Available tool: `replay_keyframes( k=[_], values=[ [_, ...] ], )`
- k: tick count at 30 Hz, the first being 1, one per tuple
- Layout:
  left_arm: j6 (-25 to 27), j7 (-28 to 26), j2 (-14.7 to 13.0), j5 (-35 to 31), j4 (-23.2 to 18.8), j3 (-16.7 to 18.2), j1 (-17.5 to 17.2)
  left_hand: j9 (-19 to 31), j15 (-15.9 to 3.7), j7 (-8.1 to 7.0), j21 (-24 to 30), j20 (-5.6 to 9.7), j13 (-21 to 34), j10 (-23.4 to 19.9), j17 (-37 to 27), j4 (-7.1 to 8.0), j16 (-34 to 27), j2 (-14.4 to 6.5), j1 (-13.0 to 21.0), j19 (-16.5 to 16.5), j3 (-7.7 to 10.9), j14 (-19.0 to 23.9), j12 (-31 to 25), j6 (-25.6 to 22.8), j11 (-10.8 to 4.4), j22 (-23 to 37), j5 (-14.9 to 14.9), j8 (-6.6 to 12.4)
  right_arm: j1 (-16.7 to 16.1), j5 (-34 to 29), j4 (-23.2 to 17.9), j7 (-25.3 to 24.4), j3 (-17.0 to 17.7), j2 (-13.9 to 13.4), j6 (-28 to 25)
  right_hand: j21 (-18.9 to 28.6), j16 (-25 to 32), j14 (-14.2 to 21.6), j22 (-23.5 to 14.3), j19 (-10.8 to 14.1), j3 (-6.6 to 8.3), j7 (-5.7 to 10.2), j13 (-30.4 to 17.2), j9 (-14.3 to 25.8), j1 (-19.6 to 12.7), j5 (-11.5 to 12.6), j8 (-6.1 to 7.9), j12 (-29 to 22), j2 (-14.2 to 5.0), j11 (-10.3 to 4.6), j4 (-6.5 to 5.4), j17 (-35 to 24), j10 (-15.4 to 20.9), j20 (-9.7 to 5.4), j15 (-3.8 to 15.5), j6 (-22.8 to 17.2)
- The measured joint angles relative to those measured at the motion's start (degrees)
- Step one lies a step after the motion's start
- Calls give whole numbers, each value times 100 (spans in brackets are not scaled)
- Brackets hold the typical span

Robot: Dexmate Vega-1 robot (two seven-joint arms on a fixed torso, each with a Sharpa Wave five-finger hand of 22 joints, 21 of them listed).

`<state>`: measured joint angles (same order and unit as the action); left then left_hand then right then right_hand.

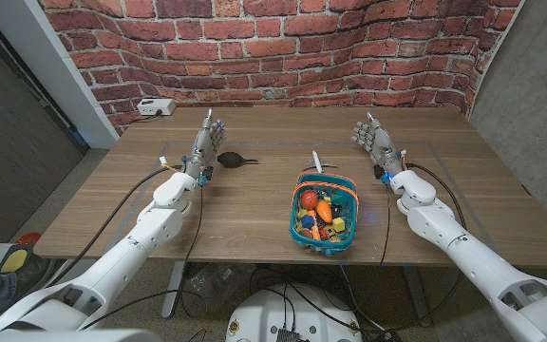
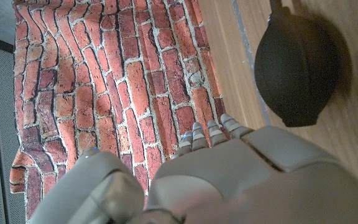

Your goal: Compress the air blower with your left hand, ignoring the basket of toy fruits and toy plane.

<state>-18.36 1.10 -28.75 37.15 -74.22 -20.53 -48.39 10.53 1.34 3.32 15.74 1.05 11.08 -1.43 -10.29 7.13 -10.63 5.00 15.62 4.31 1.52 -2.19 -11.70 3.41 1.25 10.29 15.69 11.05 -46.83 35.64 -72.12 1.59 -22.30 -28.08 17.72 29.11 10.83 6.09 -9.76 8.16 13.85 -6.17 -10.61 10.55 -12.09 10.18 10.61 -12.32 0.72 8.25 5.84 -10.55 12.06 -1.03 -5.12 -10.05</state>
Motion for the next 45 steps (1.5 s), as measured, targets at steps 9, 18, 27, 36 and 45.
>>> replay_keyframes(
  k=[9,18,27,36,45],
  values=[
    [-188,-84,-28,-50,-84,69,-117,2,-23,26,0,-23,-17,-81,0,-1,-44,-15,106,-25,0,87,-45,-100,48,0,23,46,40,-129,111,-85,-49,85,143,0,0,60,0,21,0,0,-1,0,0,0,21,0,0,0,0,9,60,20,-5,0],
    [-368,-185,-110,-205,-216,116,-229,2,3,47,0,-48,-17,-327,0,-7,-89,-104,194,-223,1,333,-89,-346,66,-1,23,125,-87,-231,-74,-243,-26,54,257,0,0,62,1,71,0,-12,0,-1,0,0,79,0,0,0,0,16,60,10,-4,-161],
    [-474,-413,-244,-606,-258,114,-224,1,-25,48,40,-52,-16,-604,1,-93,-126,-172,339,-464,-6,586,-165,-608,70,-17,23,169,-217,-357,-315,-429,-6,-19,273,-33,0,113,1,102,0,26,0,26,0,-1,126,0,0,0,0,16,121,-21,30,-318],
    [-634,-825,-313,-1321,-201,50,-160,1,-20,63,40,-43,-16,-778,1,-163,-126,-181,499,-634,17,811,-187,-767,21,-16,44,192,-243,-443,-366,-470,7,-45,362,-33,0,122,1,122,-1,25,0,26,1,-1,80,0,0,0,0,15,121,-42,22,-199],
    [-669,-1352,-455,-2102,-151,-95,-55,1,-124,55,88,-74,-15,-1110,1,-250,-177,-234,627,-957,23,1150,-249,-1118,30,-16,44,236,-250,-463,-368,-439,47,-51,521,-77,0,144,1,164,-1,34,1,25,1,-1,80,0,0,-30,0,15,153,0,1,-190]
  ],
)
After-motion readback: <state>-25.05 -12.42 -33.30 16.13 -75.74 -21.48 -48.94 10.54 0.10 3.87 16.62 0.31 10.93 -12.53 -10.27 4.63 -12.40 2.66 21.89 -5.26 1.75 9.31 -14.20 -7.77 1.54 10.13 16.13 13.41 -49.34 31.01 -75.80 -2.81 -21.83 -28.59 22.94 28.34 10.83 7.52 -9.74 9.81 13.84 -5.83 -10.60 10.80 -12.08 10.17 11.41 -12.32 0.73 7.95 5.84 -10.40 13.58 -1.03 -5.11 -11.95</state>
